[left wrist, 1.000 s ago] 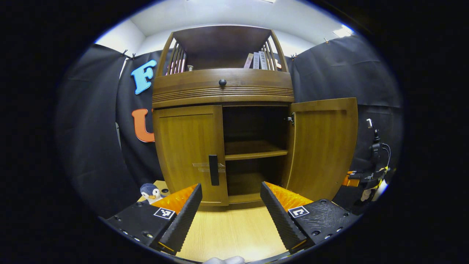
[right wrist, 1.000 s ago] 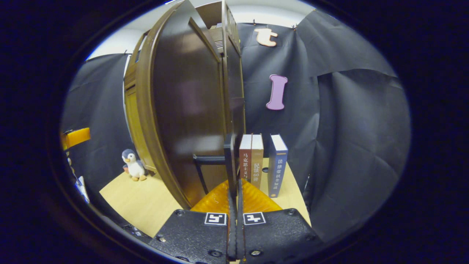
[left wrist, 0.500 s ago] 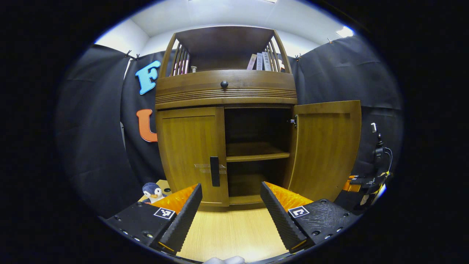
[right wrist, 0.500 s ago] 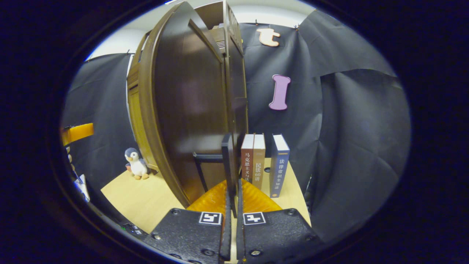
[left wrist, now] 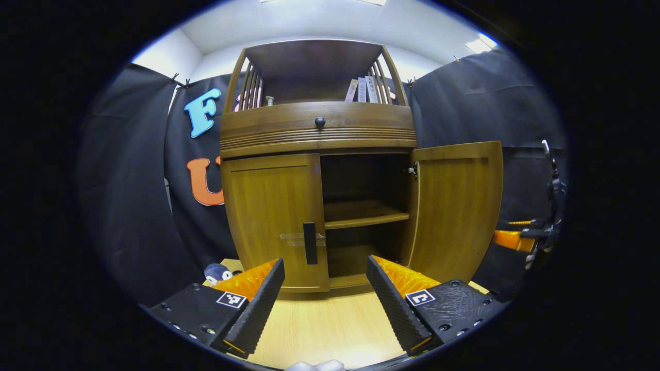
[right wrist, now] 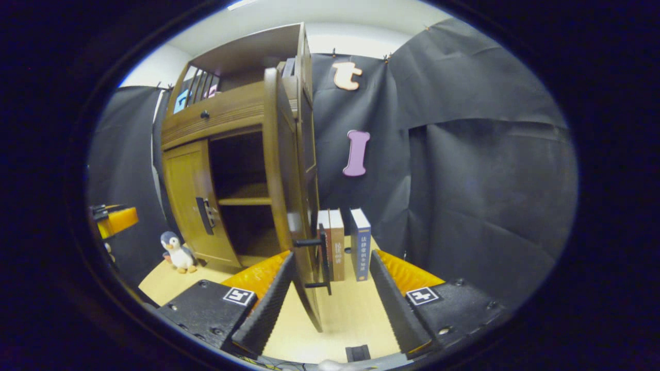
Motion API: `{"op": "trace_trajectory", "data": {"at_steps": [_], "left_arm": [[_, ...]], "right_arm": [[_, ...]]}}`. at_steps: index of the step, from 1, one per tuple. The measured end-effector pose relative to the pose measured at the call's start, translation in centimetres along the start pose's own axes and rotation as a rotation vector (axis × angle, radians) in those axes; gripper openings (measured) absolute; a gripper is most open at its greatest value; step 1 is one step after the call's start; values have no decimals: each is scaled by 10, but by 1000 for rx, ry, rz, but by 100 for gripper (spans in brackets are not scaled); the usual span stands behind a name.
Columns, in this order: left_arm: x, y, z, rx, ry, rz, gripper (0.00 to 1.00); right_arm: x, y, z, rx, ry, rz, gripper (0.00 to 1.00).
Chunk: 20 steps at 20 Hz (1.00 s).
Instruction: Open the right door of the double-door shoe cabinet with the right hand, and open the left door with the left hand.
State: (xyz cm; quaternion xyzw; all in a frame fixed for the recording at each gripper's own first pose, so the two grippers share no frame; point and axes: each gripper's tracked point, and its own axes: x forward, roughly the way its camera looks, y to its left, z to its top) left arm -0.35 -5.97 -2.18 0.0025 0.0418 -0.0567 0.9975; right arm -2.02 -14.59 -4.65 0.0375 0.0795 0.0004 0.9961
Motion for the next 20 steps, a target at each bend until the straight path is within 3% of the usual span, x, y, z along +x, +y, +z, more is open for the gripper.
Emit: {"op": "trace_trajectory", "data": {"at_steps": [2, 11, 14, 20], "left_arm": [[0, 12, 0, 1, -7, 2, 96], [3, 74, -8, -20, -14, 85, 96], [13, 81, -20, -42, 2, 93, 100], [59, 76, -24, -62, -7, 66, 96]], "right_arm": [[-12, 19, 11, -6, -35, -35, 98], [-10, 112, -10, 17, -47, -78, 99], [-5, 143, -24, 27, -22, -49, 99], [5, 168, -14, 25, 2, -13, 99]]}}
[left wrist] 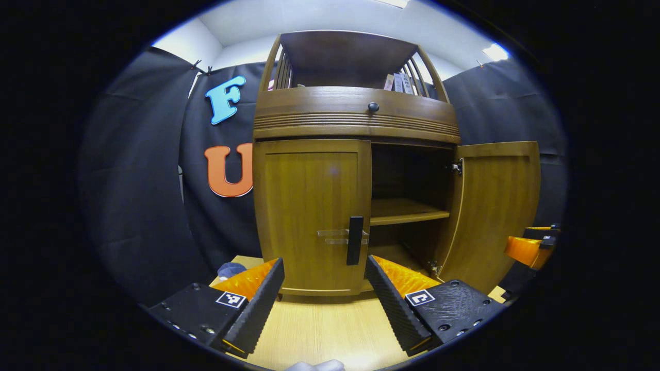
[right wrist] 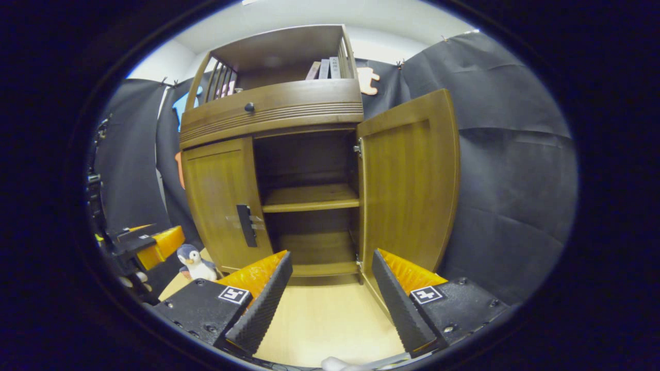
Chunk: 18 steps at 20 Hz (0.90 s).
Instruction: Open the right door of the double-door shoe cabinet with the right hand, and open the left door with the left hand.
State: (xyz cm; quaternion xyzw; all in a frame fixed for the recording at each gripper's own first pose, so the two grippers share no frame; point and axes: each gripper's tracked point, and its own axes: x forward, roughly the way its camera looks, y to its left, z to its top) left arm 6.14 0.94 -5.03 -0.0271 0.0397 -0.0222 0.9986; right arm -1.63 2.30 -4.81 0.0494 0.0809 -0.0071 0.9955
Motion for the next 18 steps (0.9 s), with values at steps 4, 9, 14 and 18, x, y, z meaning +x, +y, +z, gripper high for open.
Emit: {"op": "trace_trajectory", "data": {"at_steps": [4, 9, 14, 18], "left_arm": [[52, -12, 1, -1, -28, -18, 96], [120, -24, -18, 9, -4, -21, 97], [172, -37, -37, -4, 12, -30, 97], [196, -46, -48, -11, 17, -33, 97]], "right_arm": [[1, 4, 23, -34, -26, -4, 99], [8, 2, 38, -70, -35, -30, 99], [14, -5, 37, -108, 3, -50, 99], [19, -10, 37, -103, 22, -57, 99]]}}
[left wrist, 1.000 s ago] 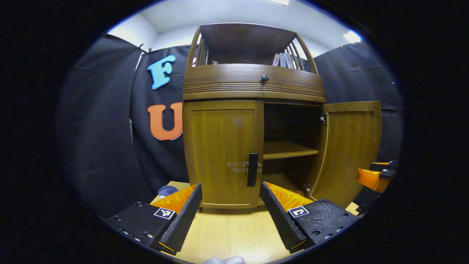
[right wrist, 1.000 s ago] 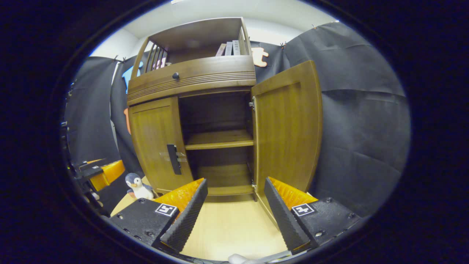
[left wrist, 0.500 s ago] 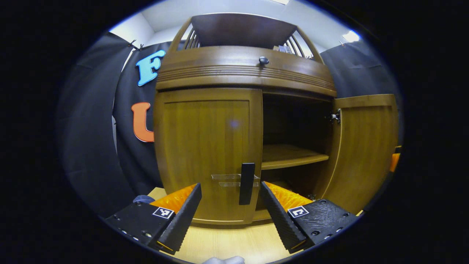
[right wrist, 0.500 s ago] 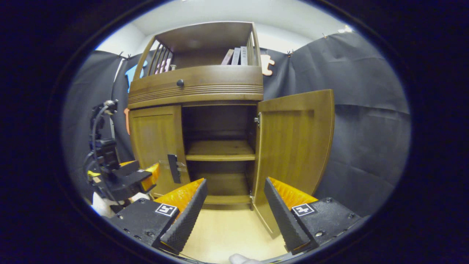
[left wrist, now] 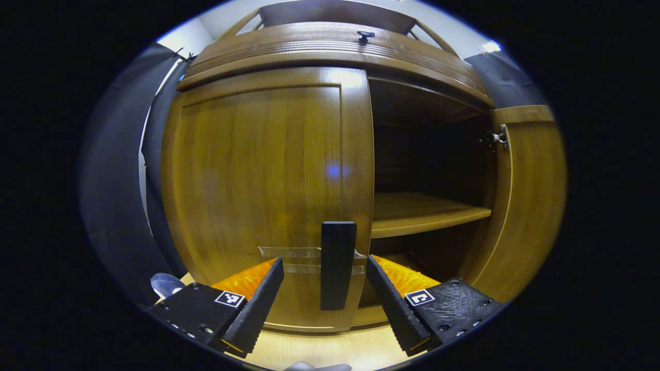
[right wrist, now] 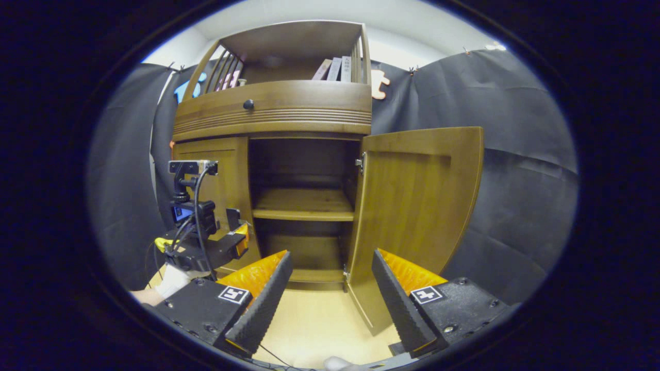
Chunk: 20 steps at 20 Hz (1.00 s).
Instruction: Open the right door of the double-door shoe cabinet with the right hand, and open the left door with the left hand.
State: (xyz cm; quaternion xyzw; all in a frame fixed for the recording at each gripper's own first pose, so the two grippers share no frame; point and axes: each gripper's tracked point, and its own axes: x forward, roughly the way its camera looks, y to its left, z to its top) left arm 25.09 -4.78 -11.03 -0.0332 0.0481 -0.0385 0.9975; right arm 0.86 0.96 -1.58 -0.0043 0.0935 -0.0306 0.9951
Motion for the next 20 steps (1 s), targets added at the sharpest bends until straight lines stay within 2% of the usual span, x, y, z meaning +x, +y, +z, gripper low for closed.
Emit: {"op": "trace_trajectory", "data": {"at_steps": [2, 3, 7, 11, 12, 14, 15, 16, 17, 18, 19, 20], "left_arm": [[7, -3, -1, 0, -7, -5, 97], [9, -2, 1, 5, -19, 4, 100], [15, -4, 5, 36, -27, 7, 71], [16, -7, 2, 42, -21, -3, 36], [14, -6, 0, 43, -12, 8, 46], [14, -5, 1, 41, -21, -10, 40], [14, -4, 2, 41, -24, -14, 29], [13, -5, 1, 32, -22, -24, 30], [13, -5, 1, 27, -22, -28, 25], [11, -5, 0, 15, -18, -33, 34], [9, -5, 2, 12, -17, -42, 19], [6, -4, 1, 11, -17, -51, 19]], "right_arm": [[3, -1, 0, -5, 5, -3, 99], [4, -2, 0, -7, 8, -1, 99], [5, -7, -4, -13, 21, -3, 99], [3, -13, -8, -12, 34, -9, 100], [2, -15, -9, -12, 35, -12, 99], [1, -17, -9, -10, 36, -14, 99], [0, -17, -9, -10, 35, -13, 99], [-4, -18, -10, -9, 34, -11, 100], [-6, -18, -10, -9, 33, -10, 100], [-7, -19, -11, -9, 32, -9, 99], [-8, -18, -11, -8, 34, -7, 99], [-9, -16, -12, -7, 33, -5, 99]]}}
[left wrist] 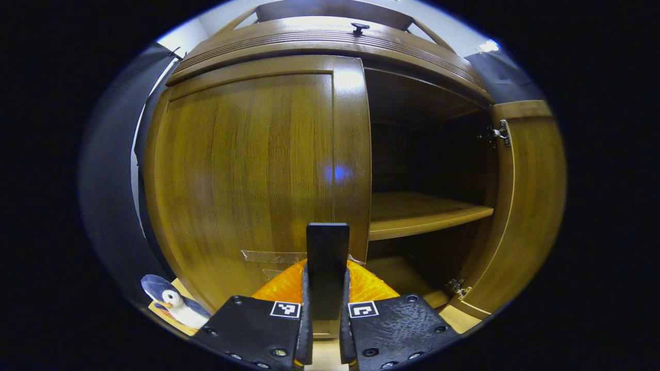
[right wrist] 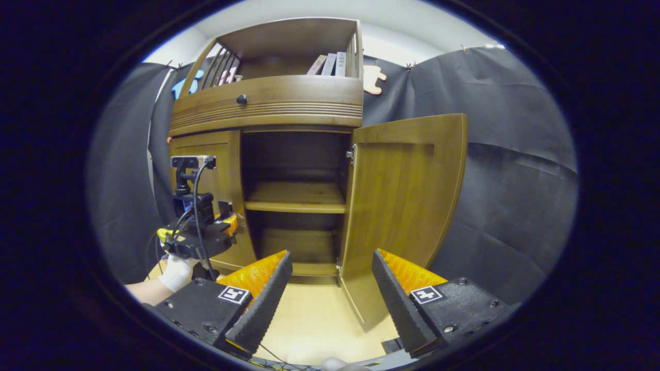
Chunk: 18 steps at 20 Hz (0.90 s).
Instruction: Open the right door of the double-door shoe cabinet with the right hand, and open the left door with the left hand.
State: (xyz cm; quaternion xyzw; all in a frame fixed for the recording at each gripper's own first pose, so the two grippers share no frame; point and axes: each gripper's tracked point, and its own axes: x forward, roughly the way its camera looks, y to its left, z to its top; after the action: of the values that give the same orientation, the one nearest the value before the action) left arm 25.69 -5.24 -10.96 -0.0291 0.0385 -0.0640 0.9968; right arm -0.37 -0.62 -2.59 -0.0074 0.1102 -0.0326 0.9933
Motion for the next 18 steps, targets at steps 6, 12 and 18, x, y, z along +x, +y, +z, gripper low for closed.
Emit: {"op": "trace_trajectory", "data": {"at_steps": [6, 12, 18], "left_arm": [[-35, 2, -4, 5, 2, -38, 19], [-90, 19, -8, 4, 5, -39, 19], [-138, 45, -12, 7, 11, 5, 19]], "right_arm": [[-13, 7, -7, 1, -1, 27, 99], [-25, 20, -16, 11, 3, 76, 99], [-35, 30, -21, 18, -4, 115, 99]]}}
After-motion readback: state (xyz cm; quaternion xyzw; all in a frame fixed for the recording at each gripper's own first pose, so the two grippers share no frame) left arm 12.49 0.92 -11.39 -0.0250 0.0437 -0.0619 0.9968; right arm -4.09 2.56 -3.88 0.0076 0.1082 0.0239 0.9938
